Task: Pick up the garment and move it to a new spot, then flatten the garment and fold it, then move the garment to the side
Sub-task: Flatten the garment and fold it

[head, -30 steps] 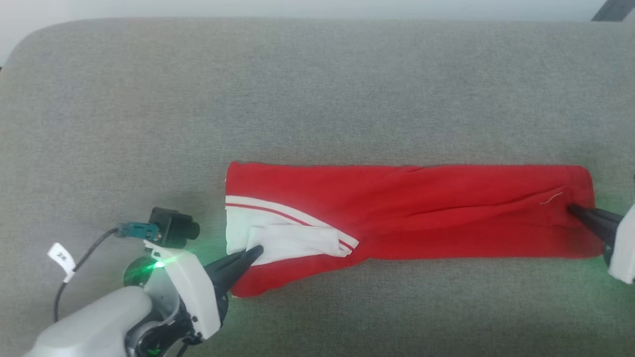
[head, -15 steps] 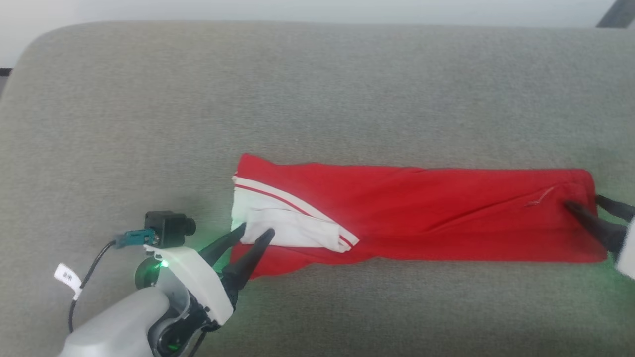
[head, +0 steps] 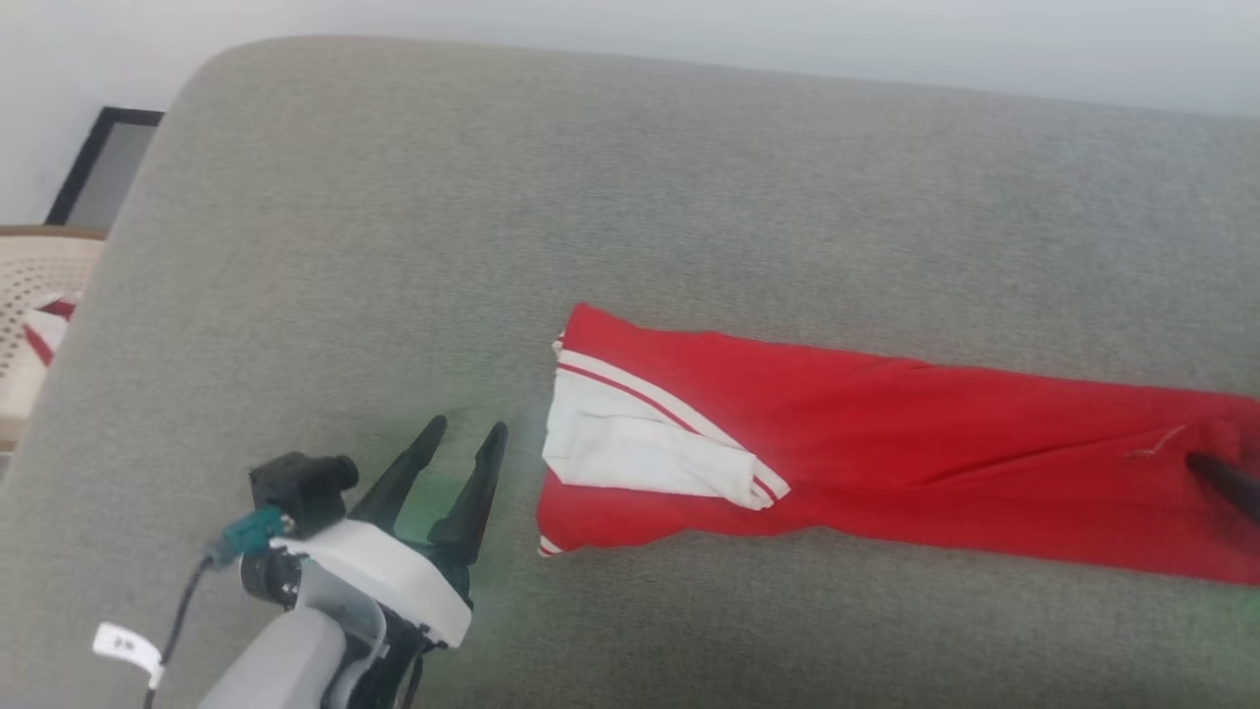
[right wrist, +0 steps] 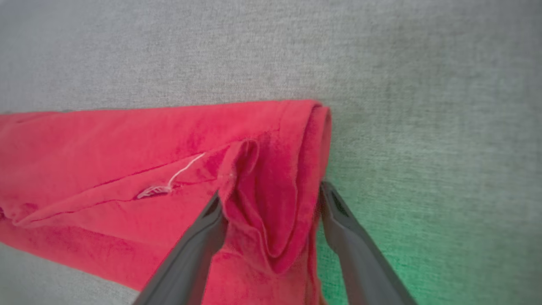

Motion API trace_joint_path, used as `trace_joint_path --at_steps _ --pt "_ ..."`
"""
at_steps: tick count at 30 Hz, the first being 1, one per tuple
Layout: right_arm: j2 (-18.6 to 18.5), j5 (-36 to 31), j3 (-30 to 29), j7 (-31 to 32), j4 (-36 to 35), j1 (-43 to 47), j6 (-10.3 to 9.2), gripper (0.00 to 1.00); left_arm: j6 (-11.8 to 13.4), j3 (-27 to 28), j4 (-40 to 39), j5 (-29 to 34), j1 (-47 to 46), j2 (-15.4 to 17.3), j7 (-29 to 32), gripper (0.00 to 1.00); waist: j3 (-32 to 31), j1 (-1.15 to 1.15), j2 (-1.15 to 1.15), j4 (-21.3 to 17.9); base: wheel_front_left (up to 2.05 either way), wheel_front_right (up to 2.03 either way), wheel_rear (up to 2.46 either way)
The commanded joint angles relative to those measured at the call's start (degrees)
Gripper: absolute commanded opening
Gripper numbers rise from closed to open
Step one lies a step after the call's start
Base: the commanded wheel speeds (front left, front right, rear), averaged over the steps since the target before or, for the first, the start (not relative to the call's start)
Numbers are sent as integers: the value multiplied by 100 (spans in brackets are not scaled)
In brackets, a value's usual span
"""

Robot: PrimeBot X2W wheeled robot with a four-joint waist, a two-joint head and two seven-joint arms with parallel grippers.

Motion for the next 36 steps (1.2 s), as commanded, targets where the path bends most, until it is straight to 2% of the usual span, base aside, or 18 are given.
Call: trace_joint_path --at_steps 1,12,13,14,15,17,23,31,36 --pt "68 3 2 57 107 72 -3 100 88 242 -63 540 159 -112 -22 100 -42 0 0 114 0 0 0" --pt "468 -8 111 502 514 205 -2 100 264 1884 -929 3331 885 -945 -23 100 -116 0 0 244 0 0 0" --pt "510 10 105 545 526 207 -2 67 262 1996 -1023 3514 932 -1010 -23 100 -114 0 0 234 0 0 0" --pt "545 32 98 585 543 199 -2 39 261 2122 -1119 3655 964 -1094 -23 100 -111 0 0 223 0 0 0" --pt "586 27 95 616 543 183 -2 21 243 2218 -1196 3797 1006 -1155 -24 100 -107 0 0 208 0 0 0" --pt "657 -6 77 658 552 133 -1 0 185 2385 -1311 4026 1105 -1264 -24 100 -97 0 0 169 0 0 0" --pt "556 -61 -260 448 618 -45 -9 0 14 2804 -1401 4335 1270 -1455 -24 100 -52 0 0 -41 0 0 0" --pt "130 -159 -846 93 861 -156 -7 0 -110 3076 -1535 4458 1347 -1581 -24 100 96 0 0 -397 0 0 0" --pt "-321 -108 -1408 -119 1314 -166 -6 0 -148 3105 -1571 4522 1295 -1614 -24 100 201 0 0 -587 0 0 0"
